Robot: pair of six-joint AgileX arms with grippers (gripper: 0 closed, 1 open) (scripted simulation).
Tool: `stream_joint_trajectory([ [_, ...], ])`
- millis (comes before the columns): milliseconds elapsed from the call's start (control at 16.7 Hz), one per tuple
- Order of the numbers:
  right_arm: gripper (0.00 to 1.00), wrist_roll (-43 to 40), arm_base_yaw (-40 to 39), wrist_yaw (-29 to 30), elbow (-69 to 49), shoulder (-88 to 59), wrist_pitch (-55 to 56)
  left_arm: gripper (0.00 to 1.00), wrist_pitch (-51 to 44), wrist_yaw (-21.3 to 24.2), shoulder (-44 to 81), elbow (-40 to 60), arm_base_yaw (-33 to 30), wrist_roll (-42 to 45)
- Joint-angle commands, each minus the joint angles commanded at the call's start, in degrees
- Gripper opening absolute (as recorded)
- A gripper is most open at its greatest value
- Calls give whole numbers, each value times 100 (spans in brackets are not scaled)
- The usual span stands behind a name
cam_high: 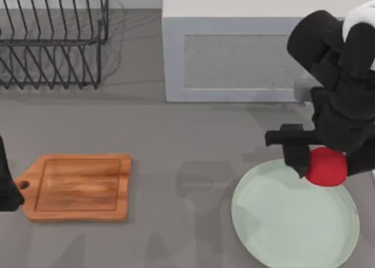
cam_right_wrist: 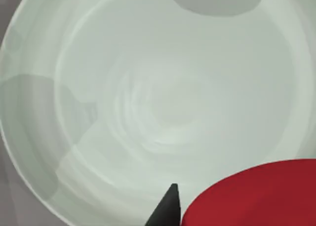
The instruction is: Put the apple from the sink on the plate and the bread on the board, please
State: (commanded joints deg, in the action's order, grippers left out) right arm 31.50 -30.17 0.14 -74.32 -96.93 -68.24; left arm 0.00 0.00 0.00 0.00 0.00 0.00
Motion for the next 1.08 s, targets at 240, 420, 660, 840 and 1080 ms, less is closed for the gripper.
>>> stream_joint_trajectory([
  [240,0,365,-429,-13,-28,91,-36,100,0,0,0,0,0,0],
  [420,0,373,-439,-14,-29,93,-37,100,0,0,0,0,0,0],
  [660,15,373,-439,-14,-29,93,-37,100,0,0,0,0,0,0],
  [840,38,373,-439,-14,-29,93,-37,100,0,0,0,0,0,0],
  [1080,68,373,-439,-14,-29,93,-37,100,0,0,0,0,0,0],
])
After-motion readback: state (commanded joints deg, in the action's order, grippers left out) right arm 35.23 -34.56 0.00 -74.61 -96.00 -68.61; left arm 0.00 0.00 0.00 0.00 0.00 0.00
